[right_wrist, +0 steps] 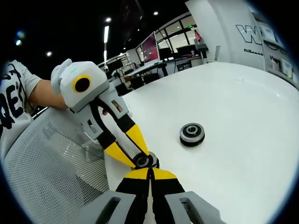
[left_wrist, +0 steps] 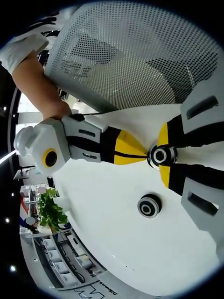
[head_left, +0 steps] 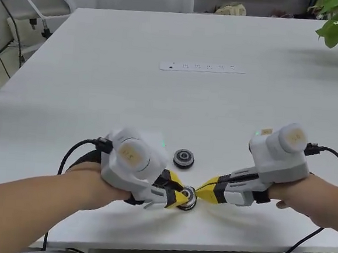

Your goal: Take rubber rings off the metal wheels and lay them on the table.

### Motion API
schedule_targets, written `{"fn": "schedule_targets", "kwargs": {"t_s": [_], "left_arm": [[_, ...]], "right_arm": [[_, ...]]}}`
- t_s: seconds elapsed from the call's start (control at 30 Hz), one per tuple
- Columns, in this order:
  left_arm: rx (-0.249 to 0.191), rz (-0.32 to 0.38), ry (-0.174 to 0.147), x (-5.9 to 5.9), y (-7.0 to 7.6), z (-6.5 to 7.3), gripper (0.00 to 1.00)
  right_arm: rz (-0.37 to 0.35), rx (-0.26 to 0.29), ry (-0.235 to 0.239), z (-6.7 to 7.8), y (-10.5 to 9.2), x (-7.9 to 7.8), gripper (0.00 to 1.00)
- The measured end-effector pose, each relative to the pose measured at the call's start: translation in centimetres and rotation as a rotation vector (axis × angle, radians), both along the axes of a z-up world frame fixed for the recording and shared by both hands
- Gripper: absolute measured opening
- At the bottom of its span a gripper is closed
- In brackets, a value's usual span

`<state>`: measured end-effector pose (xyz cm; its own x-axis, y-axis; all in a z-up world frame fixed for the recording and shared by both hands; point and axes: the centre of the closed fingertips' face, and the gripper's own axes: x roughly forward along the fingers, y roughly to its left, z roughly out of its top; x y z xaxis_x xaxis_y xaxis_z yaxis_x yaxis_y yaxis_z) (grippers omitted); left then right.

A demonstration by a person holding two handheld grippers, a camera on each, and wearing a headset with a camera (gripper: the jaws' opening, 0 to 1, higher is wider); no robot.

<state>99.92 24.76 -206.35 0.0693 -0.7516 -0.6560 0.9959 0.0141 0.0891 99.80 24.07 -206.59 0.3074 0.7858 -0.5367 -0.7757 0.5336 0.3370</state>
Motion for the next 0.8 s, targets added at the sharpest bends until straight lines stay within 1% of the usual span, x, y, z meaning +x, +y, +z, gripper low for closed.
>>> {"fn": "schedule_targets", "kwargs": {"t_s": [0.17,0.3,0.63,0.77,0.8], "left_arm": [[0.003,0.003,-0.003,0.0,0.0,0.0,0.06],[0.007,0.007,-0.005,0.0,0.0,0.0,0.06],[0.007,0.004,-0.006,0.0,0.0,0.0,0.06],[0.006,0.004,-0.005,0.0,0.0,0.0,0.06],[0.006,0.004,-0.004,0.0,0.0,0.0,0.06]], "right_arm": [[0.007,-0.002,-0.004,0.1,0.0,0.0,0.0],[0.01,0.013,-0.005,0.3,0.3,0.0,0.0],[0.028,0.02,-0.017,0.4,0.9,-0.2,0.0],[0.049,0.014,-0.037,0.4,1.3,-0.3,0.0],[0.059,0.035,-0.035,0.7,1.6,-0.5,0.0]]}}
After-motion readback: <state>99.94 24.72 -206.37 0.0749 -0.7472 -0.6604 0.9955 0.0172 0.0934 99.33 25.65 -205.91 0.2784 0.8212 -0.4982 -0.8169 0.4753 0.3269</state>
